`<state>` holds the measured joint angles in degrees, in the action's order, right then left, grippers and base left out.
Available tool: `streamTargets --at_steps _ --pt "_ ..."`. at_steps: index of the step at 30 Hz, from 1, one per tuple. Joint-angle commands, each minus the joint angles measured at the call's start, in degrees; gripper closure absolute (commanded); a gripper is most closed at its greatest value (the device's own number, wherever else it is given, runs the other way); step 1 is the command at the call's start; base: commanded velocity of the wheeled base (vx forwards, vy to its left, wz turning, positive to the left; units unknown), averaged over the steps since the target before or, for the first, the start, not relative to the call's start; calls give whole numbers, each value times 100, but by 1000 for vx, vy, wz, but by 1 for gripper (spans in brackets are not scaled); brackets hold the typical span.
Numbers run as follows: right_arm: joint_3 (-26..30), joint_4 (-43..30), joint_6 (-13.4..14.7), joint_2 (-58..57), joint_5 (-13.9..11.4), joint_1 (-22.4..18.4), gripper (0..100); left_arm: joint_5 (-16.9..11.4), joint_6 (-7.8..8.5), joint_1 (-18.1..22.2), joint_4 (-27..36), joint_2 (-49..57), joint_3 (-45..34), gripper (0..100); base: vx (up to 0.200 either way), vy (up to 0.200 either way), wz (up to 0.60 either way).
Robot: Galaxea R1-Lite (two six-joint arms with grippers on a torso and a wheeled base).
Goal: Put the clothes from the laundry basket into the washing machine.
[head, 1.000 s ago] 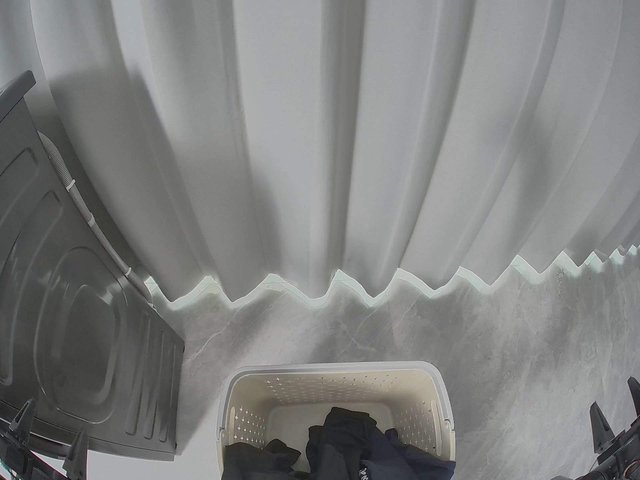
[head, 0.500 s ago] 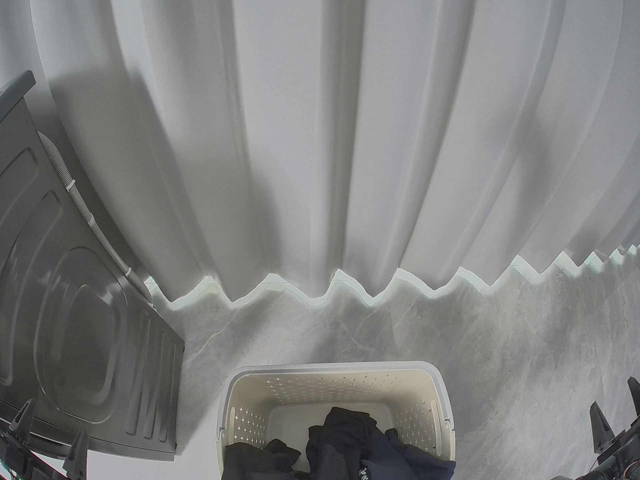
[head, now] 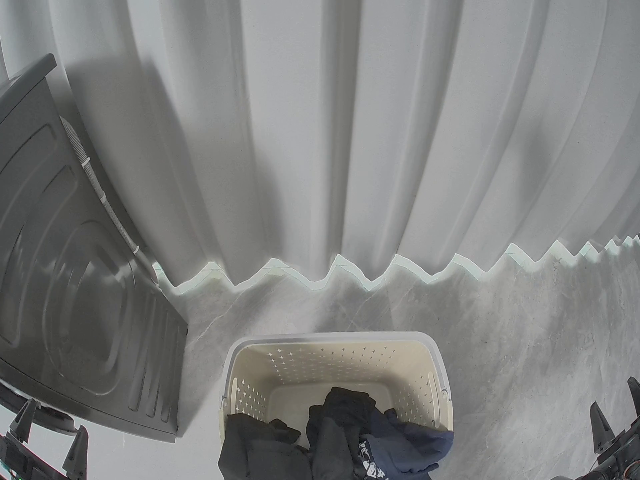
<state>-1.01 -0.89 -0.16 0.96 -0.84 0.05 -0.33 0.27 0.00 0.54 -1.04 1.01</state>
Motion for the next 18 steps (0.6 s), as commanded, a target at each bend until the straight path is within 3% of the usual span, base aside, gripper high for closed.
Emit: streamTargets --at_steps 1,18 --pt "57 1 -2 -79 -4 4 0 -2 0 0 -1 104 -92 0 -200 0 0" --pt "57 1 -11 -79 -4 4 0 -2 0 0 -1 104 -92 0 -200 0 0"
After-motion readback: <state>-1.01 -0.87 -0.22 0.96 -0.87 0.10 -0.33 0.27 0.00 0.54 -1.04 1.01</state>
